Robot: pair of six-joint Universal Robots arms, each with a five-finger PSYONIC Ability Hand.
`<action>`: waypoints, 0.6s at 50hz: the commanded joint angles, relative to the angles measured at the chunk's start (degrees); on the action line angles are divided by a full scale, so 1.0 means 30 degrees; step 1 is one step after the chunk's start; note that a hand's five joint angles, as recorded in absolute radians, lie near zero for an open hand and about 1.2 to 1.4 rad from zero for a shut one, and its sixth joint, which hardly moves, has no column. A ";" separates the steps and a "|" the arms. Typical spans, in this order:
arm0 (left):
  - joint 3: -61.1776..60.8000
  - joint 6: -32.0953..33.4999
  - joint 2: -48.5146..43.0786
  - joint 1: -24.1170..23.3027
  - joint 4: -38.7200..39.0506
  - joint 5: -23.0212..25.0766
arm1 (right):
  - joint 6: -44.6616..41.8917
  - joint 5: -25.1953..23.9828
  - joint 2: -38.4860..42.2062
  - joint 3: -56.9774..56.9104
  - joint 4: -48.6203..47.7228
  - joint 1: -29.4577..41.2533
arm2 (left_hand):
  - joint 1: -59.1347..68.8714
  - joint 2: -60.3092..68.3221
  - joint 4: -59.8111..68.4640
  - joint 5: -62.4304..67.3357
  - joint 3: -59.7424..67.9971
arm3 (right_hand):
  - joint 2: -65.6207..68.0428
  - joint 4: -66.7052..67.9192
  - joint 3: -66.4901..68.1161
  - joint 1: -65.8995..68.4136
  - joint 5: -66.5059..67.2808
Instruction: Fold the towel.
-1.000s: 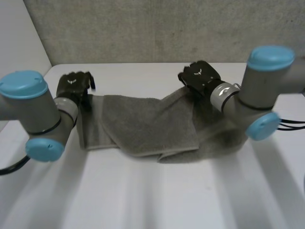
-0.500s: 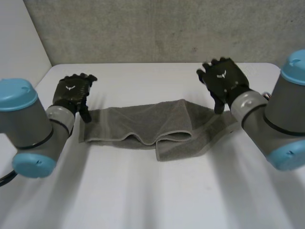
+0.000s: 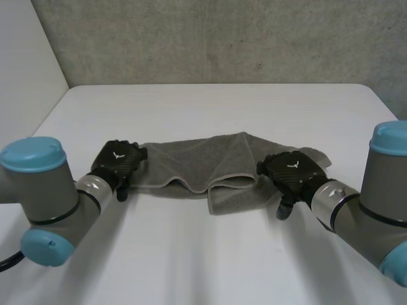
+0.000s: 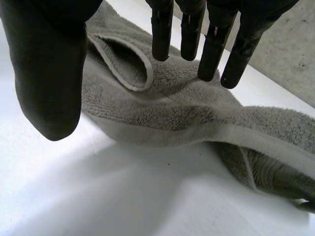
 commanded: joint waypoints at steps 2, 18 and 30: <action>0.1822 -0.0058 -0.1942 0.0269 -0.0012 -0.0056 | -0.0018 0.0048 0.0046 0.0617 -0.0765 -0.0071 | 0.2524 0.2533 0.2569 0.5865 0.2567 | 0.0801 0.0543 0.0535 0.0599 0.0150; 0.2792 -0.0292 -0.2266 0.0710 0.0017 -0.0145 | -0.0018 0.0019 0.0192 0.1086 -0.1555 -0.0218 | 0.9929 0.9938 0.9973 1.3270 0.9972 | 0.2371 0.2113 0.2105 0.2169 0.1720; 0.3288 -0.0292 -0.2674 0.0739 0.0076 -0.0027 | -0.0106 0.0136 0.1568 0.0648 -0.3369 -0.0218 | 1.4902 1.4911 1.4946 1.8243 1.4945 | 0.2371 0.2113 0.2105 0.2169 0.1720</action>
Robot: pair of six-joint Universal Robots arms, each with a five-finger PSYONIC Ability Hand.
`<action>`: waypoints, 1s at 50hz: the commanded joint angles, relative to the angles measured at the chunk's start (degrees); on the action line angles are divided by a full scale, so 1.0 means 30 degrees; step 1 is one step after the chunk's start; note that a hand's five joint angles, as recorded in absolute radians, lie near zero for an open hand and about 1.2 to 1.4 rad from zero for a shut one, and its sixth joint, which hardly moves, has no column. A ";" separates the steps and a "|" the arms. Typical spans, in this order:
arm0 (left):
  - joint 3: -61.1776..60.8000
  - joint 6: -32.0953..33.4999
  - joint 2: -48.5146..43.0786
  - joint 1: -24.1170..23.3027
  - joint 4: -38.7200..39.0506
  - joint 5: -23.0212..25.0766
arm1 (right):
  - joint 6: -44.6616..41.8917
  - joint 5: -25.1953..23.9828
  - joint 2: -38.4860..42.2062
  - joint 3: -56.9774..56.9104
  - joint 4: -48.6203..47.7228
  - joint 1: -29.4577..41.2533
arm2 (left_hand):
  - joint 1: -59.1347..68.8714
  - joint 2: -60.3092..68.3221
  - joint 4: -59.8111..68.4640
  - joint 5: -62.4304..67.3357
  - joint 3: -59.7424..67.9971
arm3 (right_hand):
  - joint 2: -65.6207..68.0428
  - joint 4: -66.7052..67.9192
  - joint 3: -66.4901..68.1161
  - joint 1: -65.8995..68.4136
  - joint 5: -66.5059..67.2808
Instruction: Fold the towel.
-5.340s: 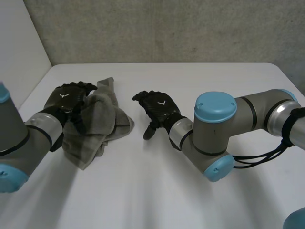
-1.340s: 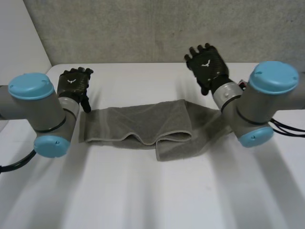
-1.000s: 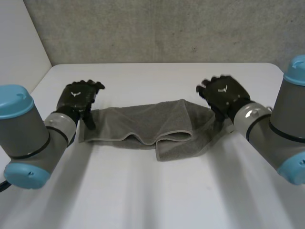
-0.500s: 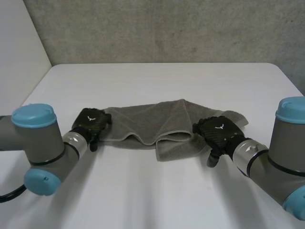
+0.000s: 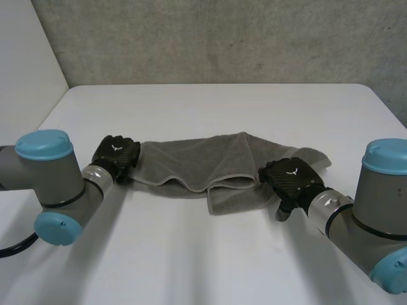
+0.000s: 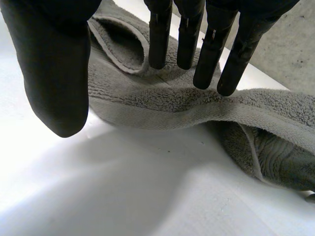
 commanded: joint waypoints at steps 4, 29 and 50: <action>0.0686 0.0006 -0.0675 0.0158 0.0060 -0.0003 | -0.0211 0.0152 0.0986 -0.0513 -0.1549 -0.0071 | 0.9144 0.9082 0.9059 1.2470 0.9096 | 0.0588 0.0385 0.0376 0.0451 0.0181; -0.0574 -0.1430 0.3895 0.0422 -0.0028 -0.0120 | -0.1558 0.1353 -0.2530 -0.1334 -0.3424 -0.1301 | 0.9144 0.9082 0.9059 1.2470 0.9096 | 1.7838 1.7635 1.7626 1.7700 1.7431; -0.3738 -0.5180 0.8495 0.1945 -0.0028 0.0554 | 0.3305 -0.3803 -0.1036 -0.5699 0.4252 -0.7249 | 0.9144 0.9082 0.9059 1.2470 0.9096 | 1.7838 1.7635 1.7626 1.7700 1.7431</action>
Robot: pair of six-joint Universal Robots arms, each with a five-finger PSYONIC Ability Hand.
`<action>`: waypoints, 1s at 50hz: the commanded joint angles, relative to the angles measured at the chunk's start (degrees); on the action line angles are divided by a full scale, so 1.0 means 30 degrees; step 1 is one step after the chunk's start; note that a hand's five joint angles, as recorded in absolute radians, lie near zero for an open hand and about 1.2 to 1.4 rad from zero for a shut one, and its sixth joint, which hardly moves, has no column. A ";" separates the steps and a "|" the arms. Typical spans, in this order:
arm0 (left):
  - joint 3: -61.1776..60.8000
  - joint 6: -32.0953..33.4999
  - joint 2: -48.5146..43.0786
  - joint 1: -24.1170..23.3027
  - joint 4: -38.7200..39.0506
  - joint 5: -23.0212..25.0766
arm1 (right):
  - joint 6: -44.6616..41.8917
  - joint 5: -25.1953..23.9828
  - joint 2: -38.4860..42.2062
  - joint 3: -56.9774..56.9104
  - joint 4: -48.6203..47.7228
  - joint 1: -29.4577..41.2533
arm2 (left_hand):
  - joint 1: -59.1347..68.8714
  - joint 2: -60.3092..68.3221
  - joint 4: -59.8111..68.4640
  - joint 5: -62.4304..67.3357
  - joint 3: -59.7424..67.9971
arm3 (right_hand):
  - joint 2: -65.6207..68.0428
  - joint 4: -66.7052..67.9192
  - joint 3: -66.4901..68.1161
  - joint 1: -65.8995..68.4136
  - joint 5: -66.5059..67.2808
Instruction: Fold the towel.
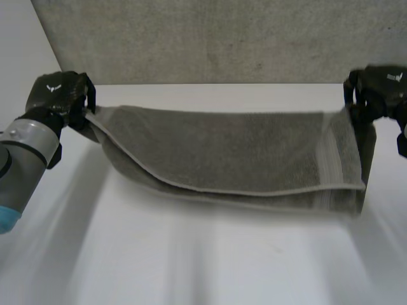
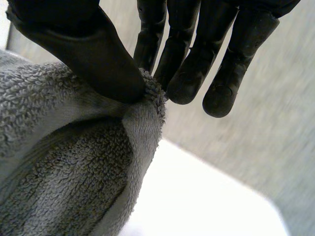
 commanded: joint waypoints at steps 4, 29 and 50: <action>-0.0272 0.0077 -0.2937 -0.0251 -0.0094 0.0295 | -0.0540 -0.0508 0.5056 -0.2547 0.2008 -0.0375 | 0.3885 0.3433 0.3421 0.7091 0.3579 | 0.1703 0.1216 0.1124 0.1562 0.1325; 0.3158 0.0780 -0.7134 -0.0281 -0.0593 0.0324 | -0.0832 0.3154 0.7035 -0.4405 -0.0394 0.1853 | -1.3265 -1.3717 -1.3729 -1.0059 -1.3571 | -2.1631 -2.2118 -2.2209 -2.1771 -2.2008; -0.0680 0.2039 -0.3882 -0.0076 0.0052 0.2609 | -0.6635 0.1368 0.1547 0.6613 -0.2056 0.1793 | -1.3322 -1.3773 -1.3785 -1.0115 -1.3627 | -2.0314 -2.0801 -2.0893 -2.0455 -2.0692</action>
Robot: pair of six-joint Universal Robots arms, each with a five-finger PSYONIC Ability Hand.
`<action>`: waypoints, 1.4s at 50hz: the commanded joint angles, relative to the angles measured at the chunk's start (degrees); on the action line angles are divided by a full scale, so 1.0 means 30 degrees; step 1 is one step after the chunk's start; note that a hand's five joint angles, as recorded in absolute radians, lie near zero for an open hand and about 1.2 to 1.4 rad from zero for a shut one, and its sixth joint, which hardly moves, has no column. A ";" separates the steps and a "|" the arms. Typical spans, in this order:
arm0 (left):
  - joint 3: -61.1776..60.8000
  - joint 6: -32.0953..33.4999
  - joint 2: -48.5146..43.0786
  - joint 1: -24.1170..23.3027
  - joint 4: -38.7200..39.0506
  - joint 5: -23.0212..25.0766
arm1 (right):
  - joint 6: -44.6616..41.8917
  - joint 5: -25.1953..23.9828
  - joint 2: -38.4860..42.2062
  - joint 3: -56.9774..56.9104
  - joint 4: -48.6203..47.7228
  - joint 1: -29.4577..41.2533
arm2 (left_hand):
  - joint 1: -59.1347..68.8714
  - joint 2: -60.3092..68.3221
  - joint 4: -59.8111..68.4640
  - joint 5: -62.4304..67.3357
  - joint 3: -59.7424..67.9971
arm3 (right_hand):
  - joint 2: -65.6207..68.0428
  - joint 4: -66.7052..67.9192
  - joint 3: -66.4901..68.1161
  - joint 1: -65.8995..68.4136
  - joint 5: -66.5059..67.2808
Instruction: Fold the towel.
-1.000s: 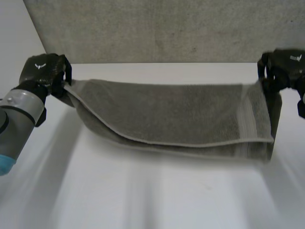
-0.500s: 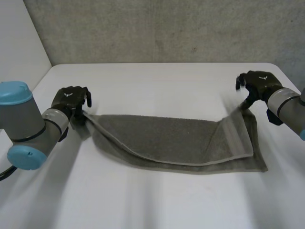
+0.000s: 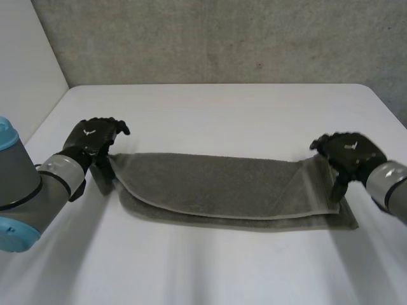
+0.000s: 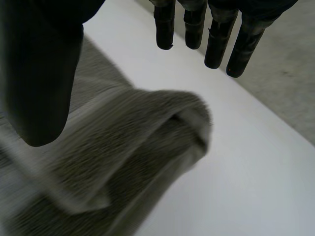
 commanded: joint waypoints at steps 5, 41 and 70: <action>-0.0210 0.2780 -0.0824 0.0134 0.0542 0.0445 | -0.0657 -0.1014 0.0163 0.3143 -0.3757 0.0186 | 0.1279 0.1320 0.1339 0.4668 0.1310 | 0.1366 0.1194 0.1475 0.1597 0.1540; -0.0064 0.3629 -0.2582 0.0456 0.2212 0.0386 | -0.2503 -0.0135 0.2389 0.3114 -0.8620 0.0245 | 0.5933 0.5974 0.5993 0.9321 0.5964 | 2.1981 2.1808 2.2089 2.2211 2.2154; -0.0768 0.3571 -0.1967 -0.0189 0.2241 0.0533 | -0.1419 0.0363 0.1657 0.3348 -0.8298 0.0274 | 0.6156 0.6197 0.6216 0.9545 0.6187 | 2.1981 2.1808 2.2089 2.2211 2.2154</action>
